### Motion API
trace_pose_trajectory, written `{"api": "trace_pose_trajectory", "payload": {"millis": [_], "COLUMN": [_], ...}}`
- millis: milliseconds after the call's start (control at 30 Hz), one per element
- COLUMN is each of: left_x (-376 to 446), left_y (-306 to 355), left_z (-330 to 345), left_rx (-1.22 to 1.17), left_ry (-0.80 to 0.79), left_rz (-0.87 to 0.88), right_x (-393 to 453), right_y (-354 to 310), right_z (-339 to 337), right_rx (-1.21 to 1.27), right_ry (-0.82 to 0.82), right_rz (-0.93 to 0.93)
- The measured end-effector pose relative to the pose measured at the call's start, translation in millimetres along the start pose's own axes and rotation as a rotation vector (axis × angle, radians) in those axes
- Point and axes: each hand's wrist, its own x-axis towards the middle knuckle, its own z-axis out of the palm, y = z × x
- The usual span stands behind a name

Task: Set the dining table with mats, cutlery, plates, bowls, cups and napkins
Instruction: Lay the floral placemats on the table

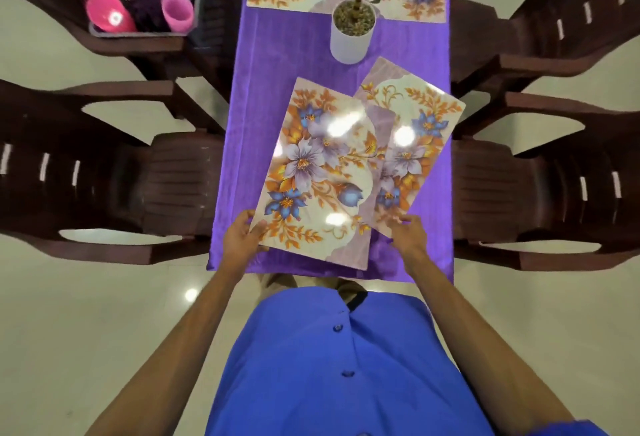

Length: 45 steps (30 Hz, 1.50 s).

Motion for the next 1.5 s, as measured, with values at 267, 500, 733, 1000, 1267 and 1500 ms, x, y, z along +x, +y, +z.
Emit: {"api": "trace_pose_trajectory", "payload": {"millis": [267, 500, 733, 1000, 1267, 1500], "left_x": [-26, -3, 27, 43, 58, 49], "left_y": [-10, -15, -16, -6, -7, -2], "left_z": [-75, -110, -121, -116, -100, -68], "left_rx": [0.016, 0.064, 0.086, 0.098, 0.123, 0.104], "left_ry": [0.243, 0.334, 0.286, 0.261, 0.208, 0.180], "left_rz": [0.126, 0.119, 0.129, 0.108, 0.088, 0.077], "right_x": [28, 20, 28, 41, 38, 43], "right_y": [-76, -82, -66, -50, -15, 23], "right_z": [53, 61, 47, 31, -30, -86], "right_rx": [-0.256, -0.408, -0.364, -0.332, -0.356, -0.349], "right_ry": [0.223, 0.326, 0.312, 0.298, 0.275, 0.263], "right_rz": [0.291, 0.287, 0.295, 0.280, -0.011, -0.040]}}
